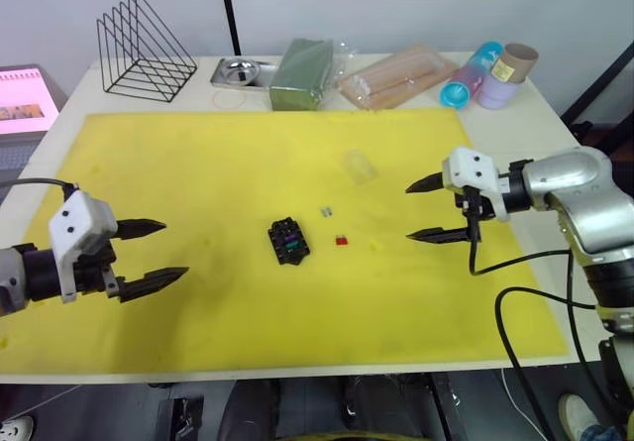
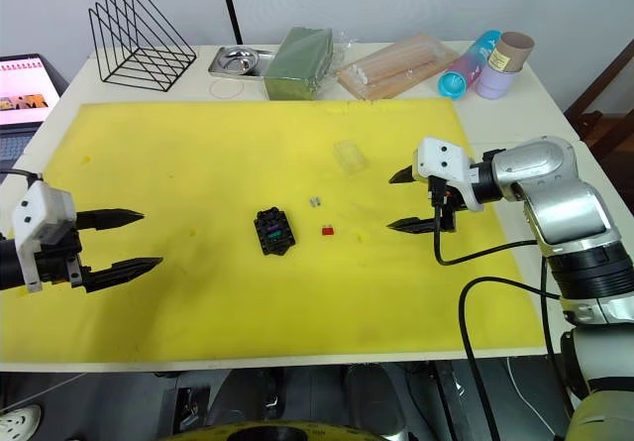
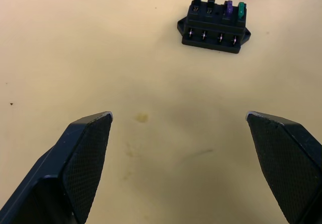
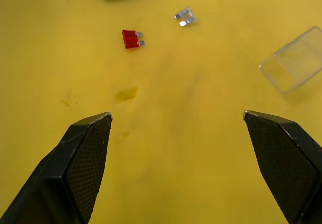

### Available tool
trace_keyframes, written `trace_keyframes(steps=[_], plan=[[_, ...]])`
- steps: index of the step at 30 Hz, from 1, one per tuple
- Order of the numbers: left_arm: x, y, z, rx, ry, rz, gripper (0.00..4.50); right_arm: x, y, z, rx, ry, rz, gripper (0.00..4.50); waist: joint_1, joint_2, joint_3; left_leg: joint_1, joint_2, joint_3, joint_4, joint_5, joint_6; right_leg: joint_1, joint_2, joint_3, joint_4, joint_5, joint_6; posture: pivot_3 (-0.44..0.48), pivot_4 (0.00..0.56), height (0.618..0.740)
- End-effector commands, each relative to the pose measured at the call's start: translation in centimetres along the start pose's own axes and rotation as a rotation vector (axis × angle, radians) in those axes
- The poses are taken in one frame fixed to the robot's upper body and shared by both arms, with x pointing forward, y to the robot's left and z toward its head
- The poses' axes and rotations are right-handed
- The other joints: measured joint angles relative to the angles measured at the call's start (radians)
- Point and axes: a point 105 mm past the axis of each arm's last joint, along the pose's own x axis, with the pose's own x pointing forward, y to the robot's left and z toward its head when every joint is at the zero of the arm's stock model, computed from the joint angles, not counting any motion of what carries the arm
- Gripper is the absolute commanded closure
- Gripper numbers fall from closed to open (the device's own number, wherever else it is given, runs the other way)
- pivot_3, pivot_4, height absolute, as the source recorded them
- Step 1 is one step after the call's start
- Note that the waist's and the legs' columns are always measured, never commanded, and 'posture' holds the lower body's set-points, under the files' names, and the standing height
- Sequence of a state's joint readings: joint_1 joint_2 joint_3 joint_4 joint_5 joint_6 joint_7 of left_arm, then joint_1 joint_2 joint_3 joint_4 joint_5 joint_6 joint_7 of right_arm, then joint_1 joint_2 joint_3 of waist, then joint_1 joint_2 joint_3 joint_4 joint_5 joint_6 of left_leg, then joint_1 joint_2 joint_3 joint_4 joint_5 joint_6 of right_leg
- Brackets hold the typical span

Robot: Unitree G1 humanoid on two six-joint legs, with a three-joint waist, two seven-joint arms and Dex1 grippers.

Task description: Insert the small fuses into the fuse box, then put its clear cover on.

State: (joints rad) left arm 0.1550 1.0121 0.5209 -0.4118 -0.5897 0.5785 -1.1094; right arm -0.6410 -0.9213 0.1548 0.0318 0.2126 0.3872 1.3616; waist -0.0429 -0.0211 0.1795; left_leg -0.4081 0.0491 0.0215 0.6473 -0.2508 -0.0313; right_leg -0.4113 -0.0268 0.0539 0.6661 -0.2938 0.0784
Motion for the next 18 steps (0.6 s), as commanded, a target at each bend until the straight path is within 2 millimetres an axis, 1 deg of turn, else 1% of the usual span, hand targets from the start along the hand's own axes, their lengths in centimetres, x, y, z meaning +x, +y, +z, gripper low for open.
trace_keyframes(steps=[1, 4, 8, 12, 16, 18], plan=[[0.5, -0.4, 0.9, 0.043, -0.026, -0.019, 0.00, 0.1, 0.3, 1.4, -0.015, -0.042, 0.005, 0.04, 0.000, 0.000, 0.000, 0.000, 0.000, 0.000, 0.000, 0.000, 0.000, 0.000, 0.000, 0.000, 0.000, 0.000, 0.000, 0.000, 0.150, 0.740], [1.1, -0.8, 1.3, 0.053, -0.046, -0.049, 0.00, 0.8, 0.7, 1.7, 0.053, -0.047, 0.028, 0.04, 0.000, 0.000, 0.000, 0.000, 0.000, 0.000, 0.000, 0.000, 0.000, 0.000, 0.000, 0.000, 0.000, 0.000, 0.001, 0.000, 0.150, 0.740], [2.4, -1.1, 2.1, 0.067, -0.078, -0.083, 0.00, 2.3, 1.4, 2.7, 0.325, -0.062, 0.131, 0.04, 0.000, 0.000, 0.000, 0.000, 0.000, 0.000, 0.000, 0.000, 0.000, 0.000, 0.000, 0.000, 0.000, 0.001, 0.002, 0.000, 0.150, 0.740], [3.5, -1.7, 2.0, 0.077, -0.080, -0.122, 0.00, 3.7, 2.1, 3.8, 0.574, -0.056, 0.258, 0.04, -0.002, 0.000, 0.000, 0.000, 0.000, 0.000, 0.000, 0.000, 0.000, 0.000, 0.000, 0.000, 0.000, 0.001, 0.002, 0.000, 0.150, 0.740], [4.2, -1.8, 1.9, 0.076, -0.085, -0.129, 0.00, 5.0, 2.0, 4.9, 0.700, -0.044, 0.327, 0.04, 0.000, 0.000, 0.000, -0.001, 0.000, 0.000, 0.000, 0.000, 0.000, -0.001, 0.000, 0.000, 0.000, 0.001, 0.002, 0.000, 0.150, 0.740], [4.6, -2.3, 2.0, 0.081, -0.091, -0.159, 0.00, 6.4, 1.7, 5.0, 0.732, -0.008, 0.337, 0.04, -0.001, 0.000, 0.000, 0.000, 0.000, 0.000, 0.000, 0.000, 0.000, 0.000, 0.000, 0.000, 0.000, 0.001, 0.002, 0.000, 0.150, 0.740]])
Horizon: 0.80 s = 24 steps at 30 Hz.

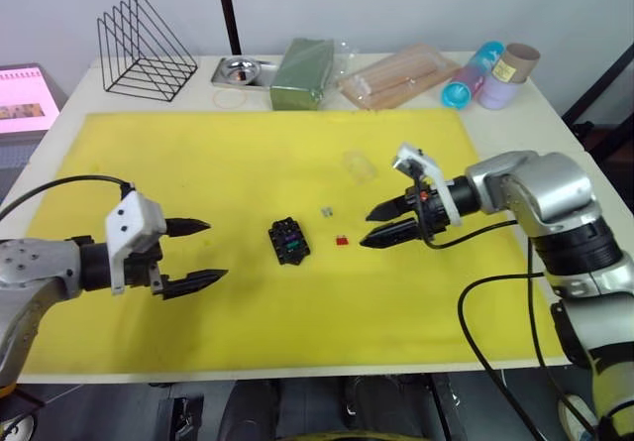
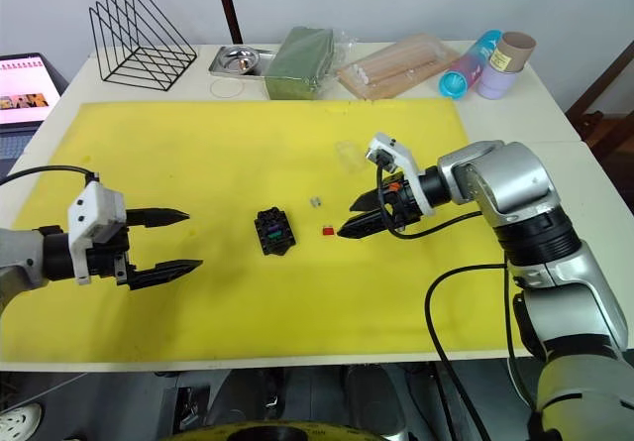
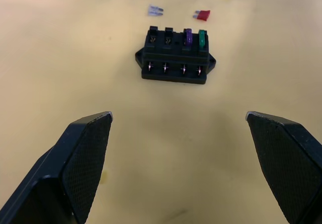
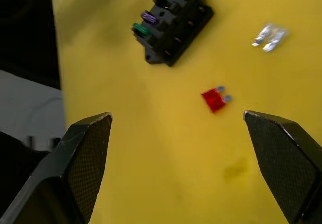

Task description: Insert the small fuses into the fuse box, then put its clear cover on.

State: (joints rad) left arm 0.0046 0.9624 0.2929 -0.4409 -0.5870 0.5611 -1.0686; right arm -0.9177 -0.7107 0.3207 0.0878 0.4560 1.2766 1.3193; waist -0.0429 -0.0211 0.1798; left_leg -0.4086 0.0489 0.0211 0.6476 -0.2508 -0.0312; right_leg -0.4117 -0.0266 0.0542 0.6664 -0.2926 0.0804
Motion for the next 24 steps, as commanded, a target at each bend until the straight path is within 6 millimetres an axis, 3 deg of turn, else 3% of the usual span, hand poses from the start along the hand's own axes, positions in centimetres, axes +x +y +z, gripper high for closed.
trace_keyframes(steps=[1, 12, 24], plan=[[0.5, -0.4, 0.7, 0.044, -0.020, -0.027, 0.00, 1.2, -0.3, 1.2, 0.049, 0.027, 0.006, 0.04, -0.001, 0.000, 0.000, 0.000, 0.000, 0.000, 0.000, 0.000, 0.000, 0.000, 0.000, 0.000, 0.000, 0.000, 0.000, 0.000, 0.150, 0.740], [1.7, -0.8, 1.1, 0.061, -0.038, -0.052, 0.00, 3.3, -3.2, 1.0, 0.144, 0.131, -0.052, 0.04, -0.001, 0.000, 0.000, -0.001, -0.001, 0.000, 0.000, 0.000, 0.000, -0.001, 0.000, 0.000, 0.000, 0.000, 0.001, 0.000, 0.150, 0.740], [1.7, -0.6, 0.9, 0.061, -0.041, -0.035, 0.00, 3.8, -2.5, -0.5, 0.207, 0.195, 0.044, 0.04, 0.000, 0.000, 0.000, -0.001, 0.000, 0.000, 0.000, 0.000, 0.000, -0.001, 0.001, 0.000, 0.000, 0.000, 0.001, 0.000, 0.150, 0.740]])
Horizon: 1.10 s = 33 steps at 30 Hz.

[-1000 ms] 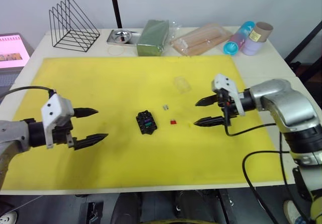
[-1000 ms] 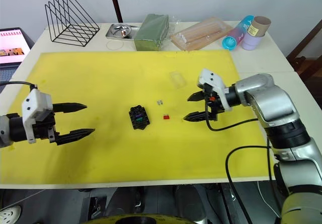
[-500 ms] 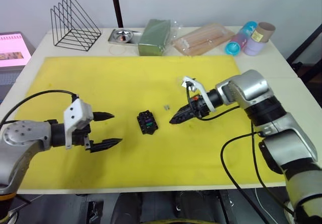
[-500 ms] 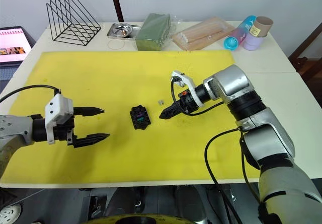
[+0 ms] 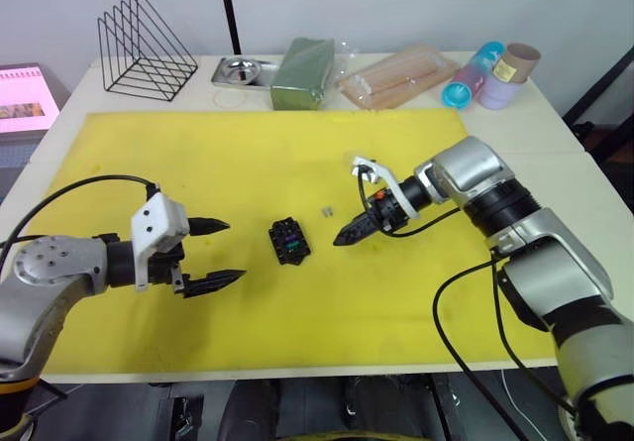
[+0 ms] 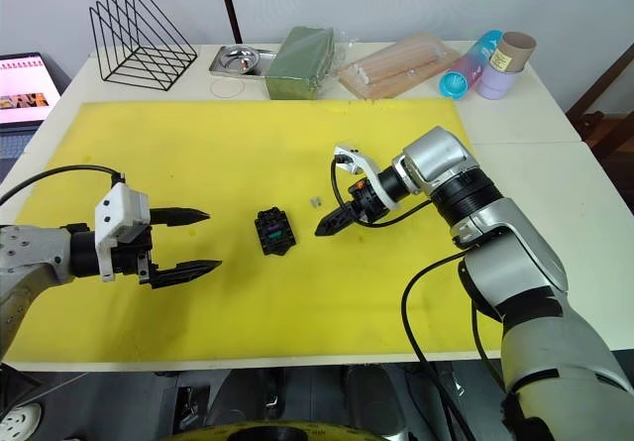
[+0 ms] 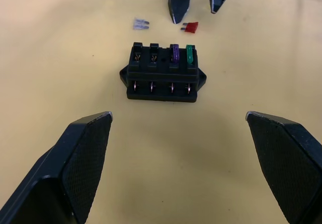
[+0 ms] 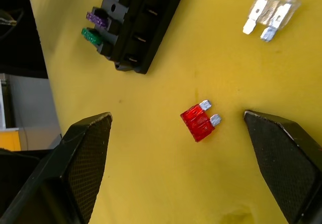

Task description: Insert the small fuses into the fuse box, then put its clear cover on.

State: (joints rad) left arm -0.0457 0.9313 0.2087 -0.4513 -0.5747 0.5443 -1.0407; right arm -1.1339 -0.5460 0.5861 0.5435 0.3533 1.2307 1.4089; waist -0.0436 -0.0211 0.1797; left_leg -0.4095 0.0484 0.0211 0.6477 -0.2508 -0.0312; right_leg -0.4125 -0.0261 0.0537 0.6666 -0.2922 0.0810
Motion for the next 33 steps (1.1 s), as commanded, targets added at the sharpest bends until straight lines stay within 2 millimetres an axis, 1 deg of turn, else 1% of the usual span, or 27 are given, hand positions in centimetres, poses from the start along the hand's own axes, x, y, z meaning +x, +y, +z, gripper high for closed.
trace_keyframes(steps=[1, 14, 17, 20, 28, 33], plan=[[0.0, 0.0, 0.4, 0.040, -0.010, 0.005, 0.00, 0.2, 0.2, -0.5, 0.026, 0.023, 0.027, 0.04, 0.000, 0.000, 0.000, 0.000, 0.000, 0.000, 0.000, 0.000, 0.000, 0.000, 0.000, 0.000, 0.000, 0.000, 0.000, 0.000, 0.150, 0.740], [0.1, 0.3, 0.2, 0.053, -0.011, 0.017, 0.00, 1.2, 0.7, -0.2, 0.108, 0.009, 0.088, 0.04, -0.001, 0.000, 0.000, 0.000, 0.000, 0.000, 0.000, 0.000, 0.000, 0.000, 0.000, 0.000, 0.000, 0.000, 0.000, 0.000, 0.150, 0.740], [0.1, 0.4, 0.3, 0.056, -0.011, 0.021, 0.00, 1.2, 0.6, 0.1, 0.117, -0.004, 0.090, 0.61, -0.002, 0.000, 0.000, 0.000, 0.000, 0.000, 0.000, 0.000, 0.000, 0.000, 0.001, 0.000, 0.000, 0.000, 0.000, 0.000, 0.150, 0.740], [0.2, 0.4, 0.3, 0.058, -0.013, 0.024, 0.00, 1.2, 0.5, 0.4, 0.134, -0.015, 0.085, 1.58, -0.002, 0.000, 0.000, 0.000, 0.000, 0.000, -0.001, 0.000, 0.000, 0.000, 0.001, 0.000, 0.000, 0.000, 0.000, 0.000, 0.150, 0.740], [0.3, 0.5, 0.3, 0.063, -0.018, 0.032, 0.00, 1.4, 0.1, 0.8, 0.163, -0.031, 0.081, 1.58, -0.003, 0.000, 0.000, 0.000, 0.000, 0.000, -0.001, 0.000, 0.000, 0.000, 0.001, 0.000, 0.000, 0.000, 0.000, 0.000, 0.150, 0.740], [0.3, 0.5, 0.4, 0.065, -0.021, 0.038, 0.00, 1.1, -0.6, 1.2, 0.186, -0.054, 0.056, 1.58, -0.005, 0.000, 0.000, 0.000, 0.000, 0.000, 0.000, 0.000, 0.000, 0.000, 0.001, 0.000, 0.001, 0.000, 0.000, 0.000, 0.150, 0.740]])
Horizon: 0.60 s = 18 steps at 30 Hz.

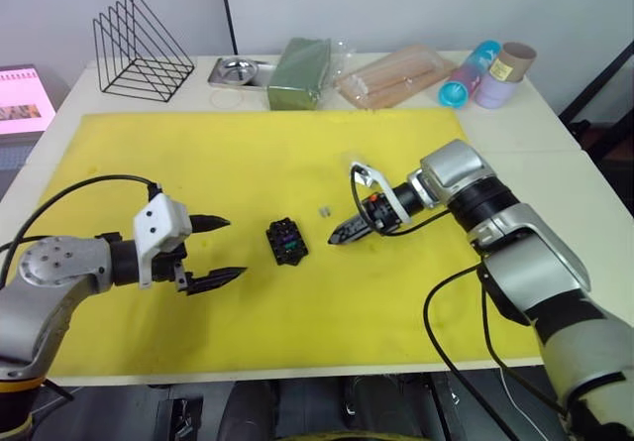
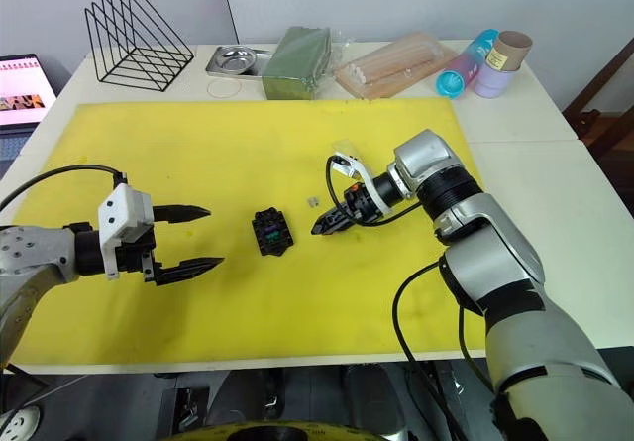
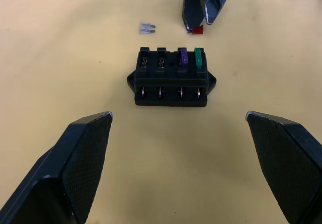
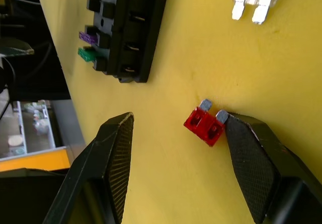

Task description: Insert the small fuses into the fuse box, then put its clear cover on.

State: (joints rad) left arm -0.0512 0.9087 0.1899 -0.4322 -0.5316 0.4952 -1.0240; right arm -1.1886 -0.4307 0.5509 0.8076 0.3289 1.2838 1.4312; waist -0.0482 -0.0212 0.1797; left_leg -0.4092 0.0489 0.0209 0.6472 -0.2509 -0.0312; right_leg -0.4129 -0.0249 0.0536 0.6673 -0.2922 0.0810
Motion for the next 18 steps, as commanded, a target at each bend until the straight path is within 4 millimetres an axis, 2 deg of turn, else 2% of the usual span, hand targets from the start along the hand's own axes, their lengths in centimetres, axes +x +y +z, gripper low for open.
trace_keyframes(steps=[1, 2, 5, 9, 16, 18], plan=[[0.02, 0.12, 0.64, 0.033, -0.016, 0.009, 0.00, -0.27, 0.27, 0.96, -0.023, -0.025, -0.005, 1.58, 0.000, 0.000, 0.000, 0.000, 0.000, 0.000, 0.000, 0.000, 0.000, 0.000, 0.000, 0.000, 0.000, 0.000, 0.000, 0.000, 0.150, 0.740], [0.04, 0.10, 0.65, 0.034, -0.017, 0.010, 0.00, -0.30, 0.23, 0.99, -0.022, -0.027, -0.005, 1.58, 0.000, 0.000, 0.000, 0.000, 0.000, 0.000, 0.000, 0.000, 0.000, 0.000, 0.000, 0.000, 0.000, 0.000, 0.000, 0.000, 0.150, 0.740], [0.08, 0.10, 0.65, 0.035, -0.018, 0.012, 0.00, -0.38, 0.06, 1.01, -0.021, -0.029, -0.007, 2.13, 0.000, 0.000, 0.000, 0.000, 0.000, 0.000, 0.000, 0.000, 0.000, 0.000, 0.000, 0.000, 0.000, 0.000, 0.000, 0.000, 0.150, 0.740], [0.07, 0.25, 0.62, 0.037, -0.016, 0.016, 0.00, -0.30, -0.21, 0.83, -0.027, -0.022, -0.014, 3.64, 0.002, 0.000, 0.000, 0.000, 0.000, 0.000, 0.000, 0.000, 0.000, 0.000, 0.000, 0.000, 0.000, 0.000, 0.000, 0.000, 0.150, 0.740], [0.05, 0.34, 0.64, 0.041, -0.017, 0.020, 0.00, -0.42, -0.36, 0.54, -0.037, -0.011, -0.015, 3.72, 0.003, 0.000, 0.000, 0.000, 0.000, 0.000, 0.000, 0.000, 0.000, 0.000, 0.000, 0.000, 0.000, 0.000, 0.000, 0.000, 0.150, 0.740], [0.04, 0.36, 0.64, 0.044, -0.016, 0.022, 0.00, -0.59, -0.45, 0.52, -0.040, -0.014, -0.019, 4.06, 0.003, 0.000, 0.000, 0.000, 0.000, 0.000, 0.000, 0.000, 0.000, 0.000, 0.000, 0.000, 0.000, 0.000, 0.000, 0.000, 0.150, 0.740]])
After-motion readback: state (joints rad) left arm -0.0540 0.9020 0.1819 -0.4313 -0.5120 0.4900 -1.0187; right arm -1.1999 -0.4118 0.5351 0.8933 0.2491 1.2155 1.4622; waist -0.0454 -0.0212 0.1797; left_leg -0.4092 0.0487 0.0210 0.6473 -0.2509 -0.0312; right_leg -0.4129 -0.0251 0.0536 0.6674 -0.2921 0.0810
